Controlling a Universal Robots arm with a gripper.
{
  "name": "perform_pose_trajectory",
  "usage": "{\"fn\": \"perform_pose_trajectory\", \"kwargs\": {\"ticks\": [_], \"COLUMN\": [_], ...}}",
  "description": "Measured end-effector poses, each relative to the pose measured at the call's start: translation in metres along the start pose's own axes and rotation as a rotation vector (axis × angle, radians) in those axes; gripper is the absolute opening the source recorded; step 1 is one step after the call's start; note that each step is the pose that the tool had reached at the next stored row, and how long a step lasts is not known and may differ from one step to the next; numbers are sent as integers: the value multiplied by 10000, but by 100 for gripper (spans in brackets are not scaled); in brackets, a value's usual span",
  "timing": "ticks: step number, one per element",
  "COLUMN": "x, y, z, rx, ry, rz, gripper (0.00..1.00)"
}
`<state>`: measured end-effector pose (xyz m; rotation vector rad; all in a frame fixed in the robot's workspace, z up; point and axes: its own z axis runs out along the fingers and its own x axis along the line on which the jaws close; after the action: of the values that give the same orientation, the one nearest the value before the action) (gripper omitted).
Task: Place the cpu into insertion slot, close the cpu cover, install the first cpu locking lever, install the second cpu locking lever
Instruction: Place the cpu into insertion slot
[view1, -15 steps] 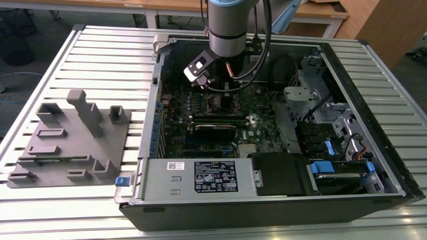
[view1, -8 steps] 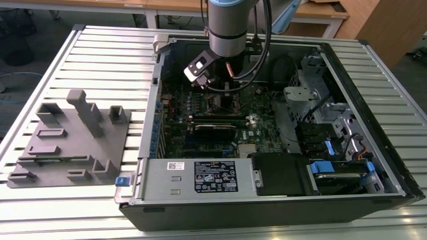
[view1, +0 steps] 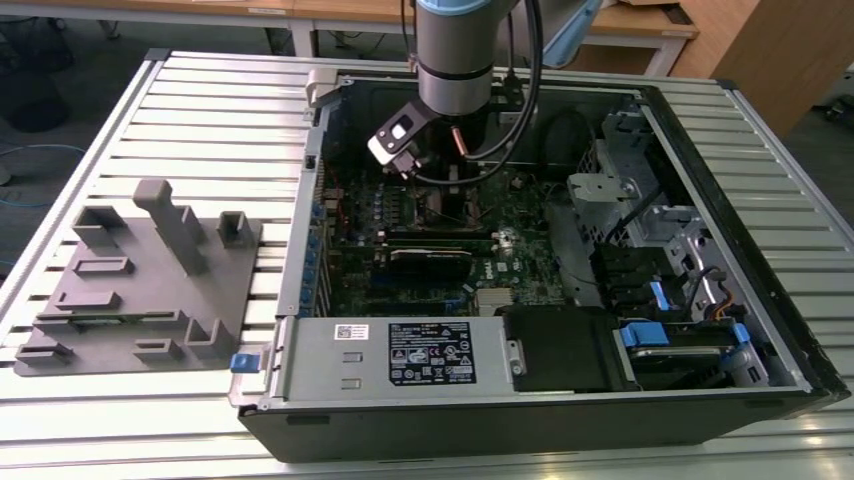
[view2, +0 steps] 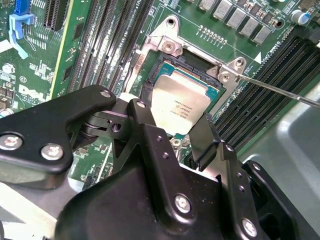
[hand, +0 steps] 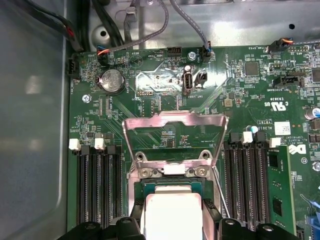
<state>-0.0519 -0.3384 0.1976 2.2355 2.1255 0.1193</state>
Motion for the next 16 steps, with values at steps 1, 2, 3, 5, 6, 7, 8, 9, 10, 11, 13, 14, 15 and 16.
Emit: {"fn": "perform_pose_trajectory", "kwargs": {"ticks": [1,2,3,5,6,7,8,9,10,11,13,14,15,16], "x": [0,0,0,0,1,2,2,2,1,1,1,1,1,1], "y": [0,-1,-1,-1,-1,-1,-1,-2,-2,-2,-6,-8,-8,-9], "z": [3,5,6,8,9,11,13,16,18,18,19,20,21,23], "rx": [1,1,1,1,1,0,0,-1,0,1,1,1,1,0], "ry": [-1,-1,-2,-1,0,0,1,2,1,-1,-1,-1,0,1], "rz": [0,0,0,0,1,1,1,1,1,1,2,2,0,0], "gripper": [54,54,54,54,54,54,54,54,54,54,54,54,54,54]}}
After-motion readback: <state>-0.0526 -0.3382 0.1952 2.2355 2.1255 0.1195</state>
